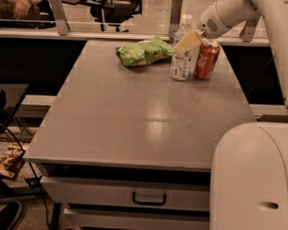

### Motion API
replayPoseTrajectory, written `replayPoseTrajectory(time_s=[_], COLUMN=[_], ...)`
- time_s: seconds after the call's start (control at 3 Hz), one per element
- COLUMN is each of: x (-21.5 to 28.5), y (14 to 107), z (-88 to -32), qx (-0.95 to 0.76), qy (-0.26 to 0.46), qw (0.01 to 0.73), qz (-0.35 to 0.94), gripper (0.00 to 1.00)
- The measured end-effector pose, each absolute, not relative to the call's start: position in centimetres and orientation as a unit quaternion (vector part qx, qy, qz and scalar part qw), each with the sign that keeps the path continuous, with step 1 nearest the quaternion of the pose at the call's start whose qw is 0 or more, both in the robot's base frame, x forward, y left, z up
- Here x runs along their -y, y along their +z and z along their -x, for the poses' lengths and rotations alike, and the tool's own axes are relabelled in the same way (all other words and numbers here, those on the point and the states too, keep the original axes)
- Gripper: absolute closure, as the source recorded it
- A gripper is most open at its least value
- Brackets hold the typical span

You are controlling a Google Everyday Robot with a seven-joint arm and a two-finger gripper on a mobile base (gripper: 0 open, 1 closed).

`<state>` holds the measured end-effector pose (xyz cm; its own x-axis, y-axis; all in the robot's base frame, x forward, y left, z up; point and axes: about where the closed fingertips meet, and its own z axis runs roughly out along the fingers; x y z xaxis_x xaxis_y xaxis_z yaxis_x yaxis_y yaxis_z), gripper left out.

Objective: Move blue plastic bottle near coke can

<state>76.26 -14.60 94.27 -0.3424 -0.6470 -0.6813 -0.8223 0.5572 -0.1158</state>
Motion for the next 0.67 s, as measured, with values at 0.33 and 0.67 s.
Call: replayPoseTrajectory(time_s=[0.33, 0.67], x=[15.05, 15.97], y=[93.95, 94.35], z=[-76.70, -77.04], qx=[-0.811, -0.809], qy=[0.122, 0.119], qw=[0.350, 0.356], qz=[0.452, 0.453], gripper=[0.23, 0.00])
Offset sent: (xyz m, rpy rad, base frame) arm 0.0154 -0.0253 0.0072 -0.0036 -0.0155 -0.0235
